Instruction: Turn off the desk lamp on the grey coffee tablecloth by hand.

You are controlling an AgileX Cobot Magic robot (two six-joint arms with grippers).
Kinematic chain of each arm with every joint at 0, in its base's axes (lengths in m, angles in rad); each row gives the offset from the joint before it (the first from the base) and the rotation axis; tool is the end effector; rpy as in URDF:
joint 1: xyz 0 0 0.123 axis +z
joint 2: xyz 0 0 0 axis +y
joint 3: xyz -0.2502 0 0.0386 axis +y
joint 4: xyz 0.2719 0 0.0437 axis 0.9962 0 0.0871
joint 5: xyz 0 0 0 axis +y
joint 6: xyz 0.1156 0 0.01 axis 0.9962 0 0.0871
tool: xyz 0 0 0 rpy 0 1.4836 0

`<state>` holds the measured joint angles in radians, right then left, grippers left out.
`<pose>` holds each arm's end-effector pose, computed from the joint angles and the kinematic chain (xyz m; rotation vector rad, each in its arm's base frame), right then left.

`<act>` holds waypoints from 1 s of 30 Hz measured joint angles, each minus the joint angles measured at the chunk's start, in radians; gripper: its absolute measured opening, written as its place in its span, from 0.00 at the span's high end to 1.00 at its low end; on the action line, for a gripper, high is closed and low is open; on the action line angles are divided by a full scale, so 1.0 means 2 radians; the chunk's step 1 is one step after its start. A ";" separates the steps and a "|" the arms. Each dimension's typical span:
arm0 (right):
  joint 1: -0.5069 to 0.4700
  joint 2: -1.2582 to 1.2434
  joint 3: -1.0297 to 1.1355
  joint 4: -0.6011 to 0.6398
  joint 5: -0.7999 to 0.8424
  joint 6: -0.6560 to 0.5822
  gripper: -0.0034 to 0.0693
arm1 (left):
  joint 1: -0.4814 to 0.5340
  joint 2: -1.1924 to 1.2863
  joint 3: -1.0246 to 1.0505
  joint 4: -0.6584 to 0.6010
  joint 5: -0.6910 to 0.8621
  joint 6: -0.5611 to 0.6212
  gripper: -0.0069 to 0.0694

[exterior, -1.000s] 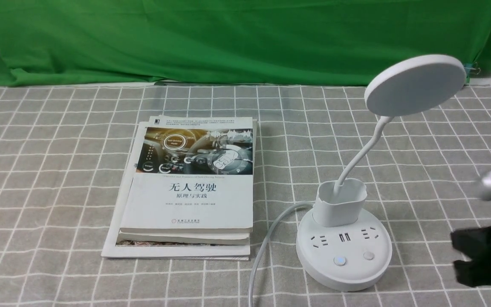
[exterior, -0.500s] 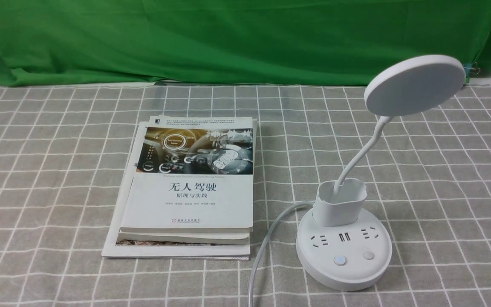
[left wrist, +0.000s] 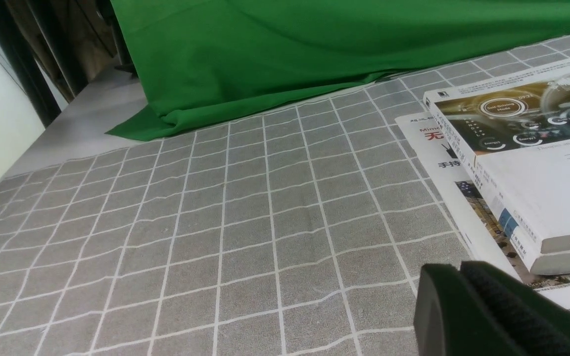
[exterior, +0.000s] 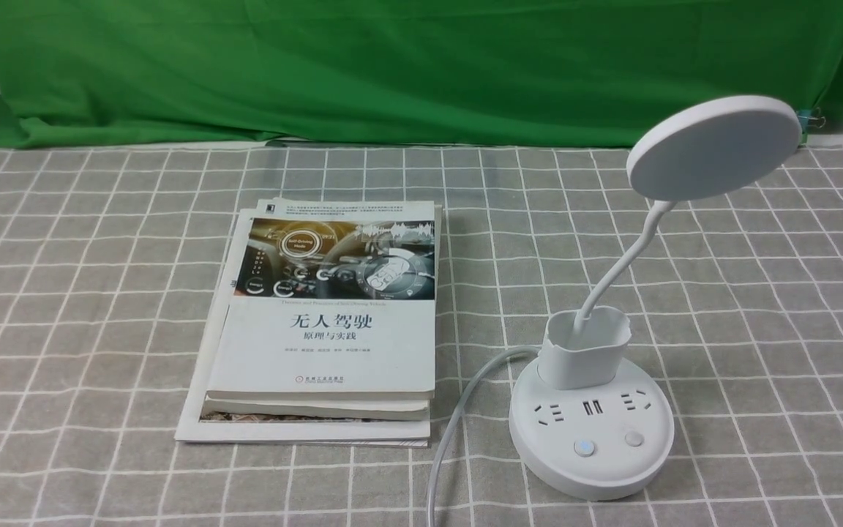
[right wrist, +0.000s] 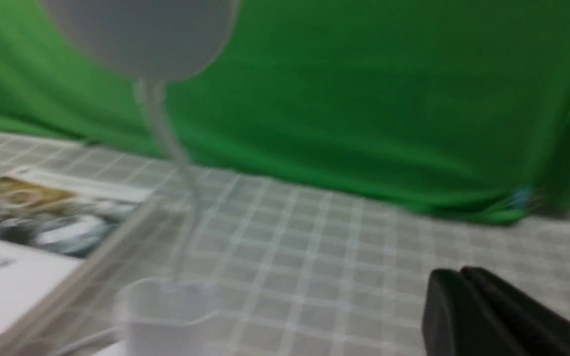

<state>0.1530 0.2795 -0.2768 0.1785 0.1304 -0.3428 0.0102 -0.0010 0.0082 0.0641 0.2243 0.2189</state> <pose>0.1558 0.0268 0.2669 -0.2739 1.5913 0.0088 0.1368 0.0031 0.1864 0.2220 1.7056 0.2284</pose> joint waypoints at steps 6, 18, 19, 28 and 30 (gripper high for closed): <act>-0.070 -0.087 0.093 -0.011 0.001 -0.006 0.90 | 0.000 0.000 0.000 0.000 0.000 0.000 0.88; -0.107 -0.139 0.142 -0.015 0.066 0.058 0.90 | 0.000 -0.001 0.000 -0.001 0.000 0.000 0.88; -0.111 -0.139 0.142 -0.015 0.066 0.057 0.90 | 0.000 -0.001 0.000 -0.001 0.000 0.000 0.88; -0.117 -0.139 0.142 -0.008 0.067 0.034 0.90 | 0.000 -0.001 0.000 -0.001 0.000 0.000 0.88; -0.117 -0.139 0.142 -0.008 0.067 0.040 0.90 | 0.000 -0.001 0.000 -0.001 0.000 0.000 0.88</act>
<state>-0.0818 0.0011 0.0075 0.1634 0.2639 -0.2637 0.0102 -0.0024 0.0082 0.0631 0.2244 0.2189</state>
